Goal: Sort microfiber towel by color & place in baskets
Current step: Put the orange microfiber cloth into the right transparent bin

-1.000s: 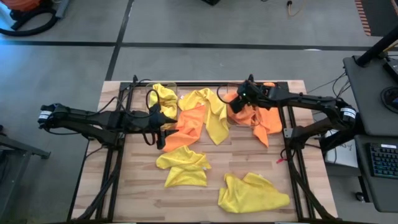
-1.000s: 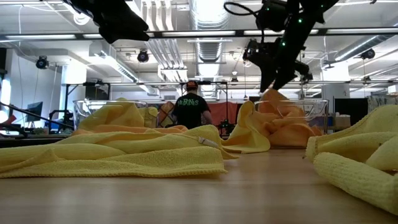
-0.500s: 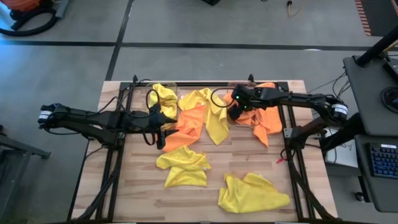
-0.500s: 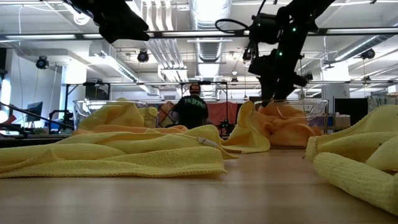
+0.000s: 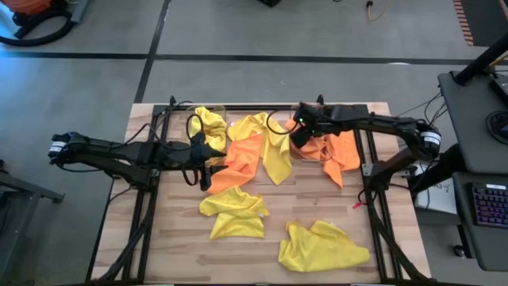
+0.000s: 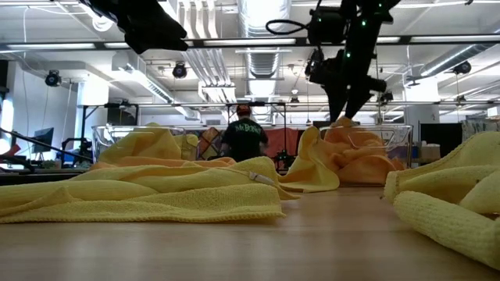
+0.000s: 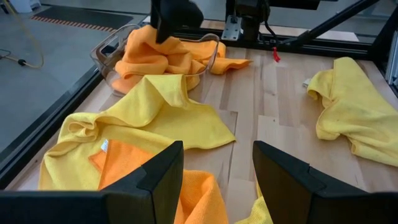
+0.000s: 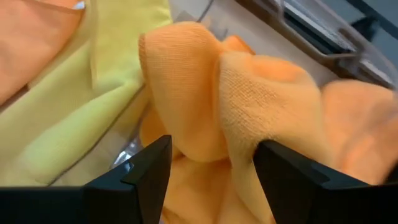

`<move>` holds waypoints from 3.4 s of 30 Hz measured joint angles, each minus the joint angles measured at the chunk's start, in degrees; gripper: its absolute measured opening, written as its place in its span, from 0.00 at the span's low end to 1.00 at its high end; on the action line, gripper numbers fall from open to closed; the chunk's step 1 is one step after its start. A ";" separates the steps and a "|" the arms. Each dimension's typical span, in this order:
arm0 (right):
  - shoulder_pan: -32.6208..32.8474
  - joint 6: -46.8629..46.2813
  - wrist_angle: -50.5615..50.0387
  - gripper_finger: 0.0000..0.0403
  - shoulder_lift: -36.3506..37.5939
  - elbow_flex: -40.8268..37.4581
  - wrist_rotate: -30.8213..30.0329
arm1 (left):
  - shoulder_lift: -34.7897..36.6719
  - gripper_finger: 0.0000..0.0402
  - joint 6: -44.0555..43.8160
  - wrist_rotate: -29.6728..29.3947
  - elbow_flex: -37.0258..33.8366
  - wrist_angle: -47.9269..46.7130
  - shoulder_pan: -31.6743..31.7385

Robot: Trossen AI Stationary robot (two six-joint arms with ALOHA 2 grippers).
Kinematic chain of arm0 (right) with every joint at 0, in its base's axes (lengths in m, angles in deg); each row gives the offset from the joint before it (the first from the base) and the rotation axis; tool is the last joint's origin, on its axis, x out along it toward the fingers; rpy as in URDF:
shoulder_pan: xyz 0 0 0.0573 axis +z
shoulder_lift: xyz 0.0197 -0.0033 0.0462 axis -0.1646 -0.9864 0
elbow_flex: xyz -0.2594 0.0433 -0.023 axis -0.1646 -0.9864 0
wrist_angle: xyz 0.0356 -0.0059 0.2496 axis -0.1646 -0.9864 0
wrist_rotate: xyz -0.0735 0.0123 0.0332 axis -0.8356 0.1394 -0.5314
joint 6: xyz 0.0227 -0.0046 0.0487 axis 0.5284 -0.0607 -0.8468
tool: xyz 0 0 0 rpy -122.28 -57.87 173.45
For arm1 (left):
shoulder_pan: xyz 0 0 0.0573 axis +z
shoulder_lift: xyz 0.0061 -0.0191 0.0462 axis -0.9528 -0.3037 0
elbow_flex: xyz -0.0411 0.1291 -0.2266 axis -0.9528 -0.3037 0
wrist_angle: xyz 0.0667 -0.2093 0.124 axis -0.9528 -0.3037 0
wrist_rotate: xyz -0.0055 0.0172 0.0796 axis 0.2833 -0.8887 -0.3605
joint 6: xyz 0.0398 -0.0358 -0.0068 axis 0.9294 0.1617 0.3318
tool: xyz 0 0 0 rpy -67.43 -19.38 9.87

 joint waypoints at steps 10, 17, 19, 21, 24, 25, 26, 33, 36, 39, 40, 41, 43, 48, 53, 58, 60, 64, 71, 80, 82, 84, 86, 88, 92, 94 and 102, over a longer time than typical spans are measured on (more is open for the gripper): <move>0.14 -1.19 -5.16 0.54 -0.48 3.77 -3.95 | 0.00 0.44 0.00 -0.02 0.00 -0.02 0.01; 2.62 4.55 9.70 0.54 -2.31 2.42 -3.96 | 0.00 0.44 0.00 -0.02 0.00 0.04 0.00; 2.69 5.37 10.91 0.54 -4.14 2.44 -3.96 | 0.00 0.44 0.00 -0.02 0.00 0.04 0.00; 2.73 5.61 11.34 0.54 -6.41 2.90 -4.18 | 0.00 0.44 0.00 -0.02 0.00 0.02 0.00; 2.77 6.06 11.37 0.54 -10.13 3.67 -4.17 | 0.00 0.44 0.00 -0.02 0.00 0.02 0.00; 2.77 6.21 11.36 0.54 -11.40 3.96 -4.17 | 0.00 0.44 0.00 -0.02 0.00 0.02 0.00; 2.77 6.29 11.35 0.54 -12.44 4.23 -4.17 | 0.00 0.44 0.00 -0.02 0.00 0.00 0.01; 2.75 6.09 11.43 0.49 -16.02 6.06 -6.58 | 0.00 0.44 0.00 0.00 0.00 -0.02 0.00; 2.75 5.63 11.59 0.42 -15.62 6.11 -7.20 | 0.00 0.44 0.00 -0.02 0.00 0.00 0.00; 2.75 4.53 11.43 0.33 -15.13 6.11 -7.62 | 0.00 0.44 0.02 -0.01 0.00 0.00 0.01; 2.74 4.28 11.42 0.30 -15.10 6.11 -7.62 | 0.00 0.44 0.02 0.00 0.00 -0.02 0.01; 2.73 4.17 11.36 0.27 -15.15 6.11 -7.62 | 0.00 0.44 0.02 -0.01 0.00 -0.01 0.02; 2.75 4.21 11.38 0.21 -15.71 6.11 -7.58 | 0.00 0.44 0.02 -0.02 0.00 0.00 0.02; 2.73 4.45 11.14 0.10 -17.08 6.06 -7.50 | 0.00 0.44 0.02 -0.02 0.00 -0.02 0.01; 2.75 6.08 11.19 0.03 -17.38 6.05 -7.81 | 0.00 0.44 0.02 -0.02 0.00 -0.02 0.00; 2.75 6.70 10.40 0.02 -16.17 6.02 -10.14 | 0.00 0.44 0.02 0.00 0.00 -0.01 0.00; 2.75 6.49 9.32 0.02 -15.24 6.02 -10.75 | 0.00 0.44 0.02 -0.01 0.00 -0.02 0.01; 2.75 6.08 6.88 0.02 -13.40 6.01 -11.51 | 0.00 0.44 0.02 -0.02 0.00 -0.22 0.02; 2.75 4.48 1.75 0.02 -11.61 5.76 -14.05 | 0.00 0.44 0.02 -0.02 0.00 -0.58 0.01; 2.48 2.97 4.51 0.02 -11.69 1.01 -16.99 | 0.00 0.44 0.02 -0.01 0.00 -0.79 0.01; 2.47 2.97 6.92 0.02 -11.69 -0.51 -16.82 | 0.00 0.44 0.02 0.00 0.00 -0.79 0.01; 2.49 2.99 9.96 0.02 -11.69 -2.19 -16.70 | 0.00 0.44 0.02 0.00 0.00 -0.79 0.00; 2.49 2.99 12.30 0.02 -11.69 -3.83 -16.60 | 0.00 0.44 0.02 -0.01 0.00 -0.79 0.02; 2.49 2.53 15.33 0.02 -11.62 -5.55 -16.57 | 0.00 0.44 0.02 -0.02 0.00 -0.79 0.02; 2.44 1.46 19.51 0.02 -11.54 -8.07 -15.50 | 0.00 0.44 0.02 -0.01 0.00 -0.79 0.00; 2.47 1.28 19.76 0.02 -11.50 -8.38 -15.07 | 0.00 0.44 0.02 -0.02 0.00 -0.79 0.01; 2.51 2.54 18.38 0.02 -9.70 -7.21 -15.08 | 0.00 0.44 0.00 0.00 0.00 -0.76 0.02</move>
